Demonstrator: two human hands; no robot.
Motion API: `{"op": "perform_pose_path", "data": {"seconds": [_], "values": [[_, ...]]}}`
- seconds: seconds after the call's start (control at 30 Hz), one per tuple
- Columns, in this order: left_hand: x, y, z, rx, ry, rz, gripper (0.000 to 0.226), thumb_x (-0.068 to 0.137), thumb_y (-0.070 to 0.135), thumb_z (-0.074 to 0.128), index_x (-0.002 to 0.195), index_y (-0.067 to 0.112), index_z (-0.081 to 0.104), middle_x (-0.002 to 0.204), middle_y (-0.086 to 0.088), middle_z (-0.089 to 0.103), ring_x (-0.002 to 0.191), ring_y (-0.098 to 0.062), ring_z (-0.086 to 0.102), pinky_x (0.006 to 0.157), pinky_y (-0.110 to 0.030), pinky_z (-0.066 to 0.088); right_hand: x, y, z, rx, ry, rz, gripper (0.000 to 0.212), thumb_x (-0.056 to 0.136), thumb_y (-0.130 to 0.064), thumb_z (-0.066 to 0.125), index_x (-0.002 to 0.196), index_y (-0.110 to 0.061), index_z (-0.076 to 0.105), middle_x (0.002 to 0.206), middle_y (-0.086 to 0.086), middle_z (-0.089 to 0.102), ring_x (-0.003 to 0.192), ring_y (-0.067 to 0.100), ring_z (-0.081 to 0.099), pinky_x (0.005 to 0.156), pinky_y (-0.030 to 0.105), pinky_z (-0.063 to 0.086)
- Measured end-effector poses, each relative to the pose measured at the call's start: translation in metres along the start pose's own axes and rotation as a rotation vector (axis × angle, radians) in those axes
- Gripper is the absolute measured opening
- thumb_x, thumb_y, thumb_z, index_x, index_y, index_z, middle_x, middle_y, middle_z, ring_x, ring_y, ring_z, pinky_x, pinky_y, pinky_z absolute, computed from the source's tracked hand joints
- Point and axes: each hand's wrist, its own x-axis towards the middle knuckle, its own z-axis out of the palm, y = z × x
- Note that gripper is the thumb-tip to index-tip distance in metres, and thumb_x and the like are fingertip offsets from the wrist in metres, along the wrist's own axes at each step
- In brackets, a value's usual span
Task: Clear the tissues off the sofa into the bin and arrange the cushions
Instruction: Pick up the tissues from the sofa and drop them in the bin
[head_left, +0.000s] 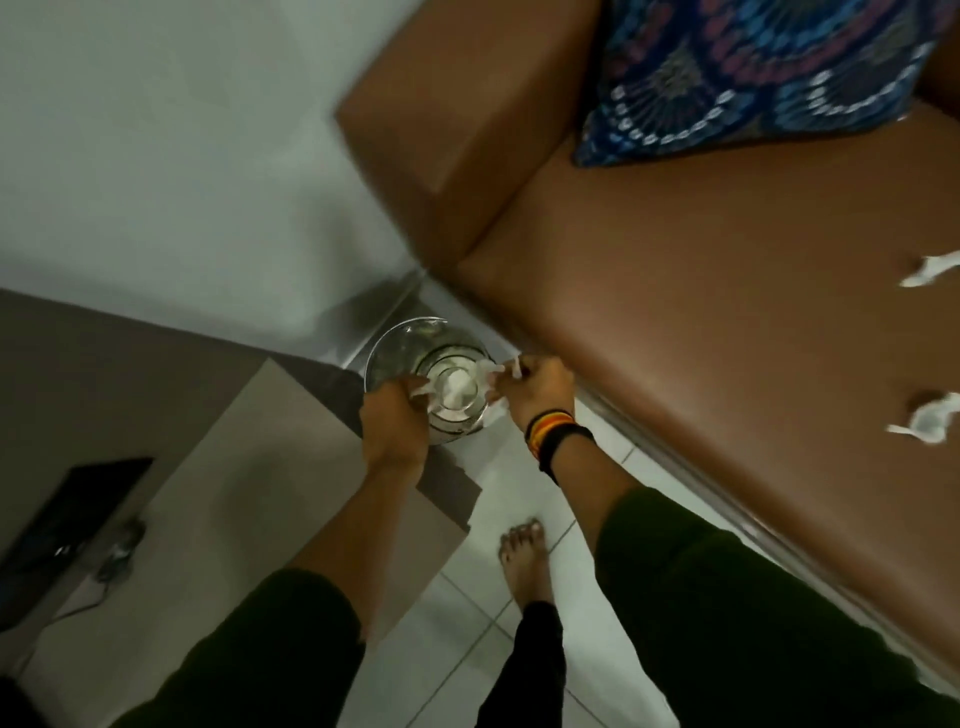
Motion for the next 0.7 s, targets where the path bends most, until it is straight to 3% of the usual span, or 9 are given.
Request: {"op": "perform_pose_path", "data": {"seconds": [0.07, 0.17, 0.23, 0.33, 0.4, 0.47, 0.57, 0.7], "values": [[0.025, -0.024, 0.007, 0.003, 0.011, -0.035, 0.019, 0.096, 0.007, 0.063, 0.108, 0.011, 0.078, 0.106, -0.020, 0.076, 0.100, -0.037, 0.072, 0.079, -0.033, 0.053, 0.023, 0.004, 0.036, -0.055, -0.005, -0.005, 0.026, 0.079, -0.010, 0.075, 0.059, -0.024, 0.067, 0.073, 0.006, 0.075, 0.072, 0.026, 0.074, 0.078, 0.043, 0.062], [0.048, -0.056, 0.021, 0.046, -0.036, -0.013, 0.019, 0.096, 0.017, 0.067, 0.112, 0.009, 0.074, 0.110, -0.022, 0.074, 0.105, -0.041, 0.070, 0.086, -0.043, 0.056, 0.044, 0.009, 0.076, -0.108, -0.096, -0.007, 0.006, 0.084, -0.013, 0.074, 0.088, -0.017, 0.074, 0.088, 0.002, 0.071, 0.083, 0.021, 0.066, 0.090, 0.029, 0.055], [0.053, -0.069, 0.028, 0.138, -0.096, 0.025, 0.025, 0.098, 0.020, 0.065, 0.119, 0.009, 0.070, 0.116, -0.023, 0.072, 0.111, -0.043, 0.067, 0.091, -0.049, 0.054, 0.049, 0.011, 0.090, -0.204, -0.212, -0.033, 0.028, 0.090, -0.016, 0.069, 0.117, -0.011, 0.067, 0.105, 0.003, 0.065, 0.099, 0.020, 0.059, 0.093, 0.024, 0.044], [0.047, -0.074, 0.032, 0.254, -0.124, 0.165, 0.032, 0.102, 0.015, 0.055, 0.132, 0.012, 0.063, 0.127, -0.022, 0.067, 0.118, -0.042, 0.063, 0.094, -0.050, 0.053, 0.037, 0.012, 0.089, -0.335, -0.226, -0.108, 0.045, 0.095, -0.016, 0.060, 0.140, -0.015, 0.050, 0.132, 0.010, 0.060, 0.124, 0.028, 0.055, 0.106, 0.035, 0.043], [0.039, -0.067, 0.032, 0.290, -0.118, 0.298, 0.044, 0.103, 0.017, 0.052, 0.147, 0.016, 0.052, 0.147, -0.019, 0.054, 0.136, -0.041, 0.050, 0.107, -0.054, 0.048, 0.015, 0.011, 0.070, -0.385, -0.175, -0.181, 0.047, 0.097, -0.014, 0.055, 0.143, -0.017, 0.047, 0.134, 0.011, 0.060, 0.123, 0.029, 0.057, 0.105, 0.038, 0.048], [0.027, -0.050, 0.028, 0.364, -0.112, 0.397, 0.059, 0.101, 0.022, 0.054, 0.157, 0.016, 0.035, 0.162, -0.018, 0.035, 0.150, -0.041, 0.029, 0.119, -0.060, 0.033, -0.009, 0.010, 0.041, -0.469, -0.074, -0.332, 0.047, 0.097, -0.014, 0.052, 0.143, -0.019, 0.047, 0.139, 0.010, 0.057, 0.125, 0.029, 0.056, 0.105, 0.040, 0.048], [0.002, -0.006, 0.021, 0.480, -0.104, 0.555, 0.085, 0.093, 0.021, 0.070, 0.161, 0.012, 0.020, 0.168, -0.019, 0.017, 0.155, -0.039, 0.014, 0.125, -0.056, 0.014, -0.036, 0.013, -0.013, -0.728, 0.080, -0.531, 0.062, 0.094, -0.009, 0.055, 0.151, -0.015, 0.033, 0.161, 0.011, 0.028, 0.148, 0.028, 0.025, 0.120, 0.045, 0.026], [-0.035, 0.079, 0.027, 0.573, -0.113, 0.798, 0.079, 0.099, 0.030, 0.057, 0.162, 0.009, 0.013, 0.170, -0.019, 0.008, 0.157, -0.037, 0.008, 0.126, -0.056, 0.018, -0.065, 0.013, -0.108, -0.872, 0.263, -0.471, 0.079, 0.092, -0.014, 0.053, 0.158, -0.014, 0.009, 0.166, 0.013, 0.000, 0.152, 0.031, -0.004, 0.122, 0.054, 0.002]]}}
